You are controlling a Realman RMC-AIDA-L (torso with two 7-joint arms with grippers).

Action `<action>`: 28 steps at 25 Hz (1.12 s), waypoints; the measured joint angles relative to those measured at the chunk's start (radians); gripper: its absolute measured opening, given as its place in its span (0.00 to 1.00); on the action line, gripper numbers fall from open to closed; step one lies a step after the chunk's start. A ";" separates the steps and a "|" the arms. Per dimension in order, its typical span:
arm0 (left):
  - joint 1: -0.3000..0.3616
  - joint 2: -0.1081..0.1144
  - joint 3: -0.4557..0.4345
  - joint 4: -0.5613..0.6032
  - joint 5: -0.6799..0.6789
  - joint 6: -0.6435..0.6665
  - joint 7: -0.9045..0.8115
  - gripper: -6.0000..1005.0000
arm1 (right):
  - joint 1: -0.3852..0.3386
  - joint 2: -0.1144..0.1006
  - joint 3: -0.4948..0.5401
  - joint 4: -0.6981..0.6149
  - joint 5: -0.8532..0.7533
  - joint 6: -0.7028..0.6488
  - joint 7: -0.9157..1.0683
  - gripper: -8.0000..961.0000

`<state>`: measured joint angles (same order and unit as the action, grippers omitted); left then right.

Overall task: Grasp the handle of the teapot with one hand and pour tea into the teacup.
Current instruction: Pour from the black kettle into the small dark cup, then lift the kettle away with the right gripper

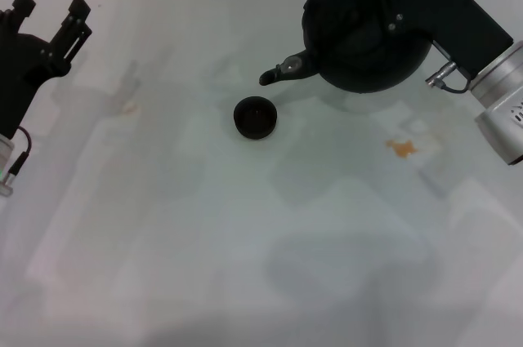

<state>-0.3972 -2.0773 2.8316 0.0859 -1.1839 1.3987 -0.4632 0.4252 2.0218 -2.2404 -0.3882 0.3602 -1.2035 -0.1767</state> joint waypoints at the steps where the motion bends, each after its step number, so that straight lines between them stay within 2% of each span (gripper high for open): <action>1: 0.000 0.000 0.000 0.000 0.000 0.000 0.000 0.86 | 0.000 0.000 0.001 0.000 0.000 0.000 0.000 0.15; 28: 0.001 -0.001 0.000 0.000 -0.002 0.006 -0.001 0.86 | -0.002 0.000 -0.002 -0.011 -0.001 -0.010 -0.106 0.14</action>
<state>-0.3964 -2.0786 2.8317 0.0859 -1.1858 1.4050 -0.4644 0.4233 2.0218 -2.2428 -0.3991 0.3592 -1.2134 -0.2828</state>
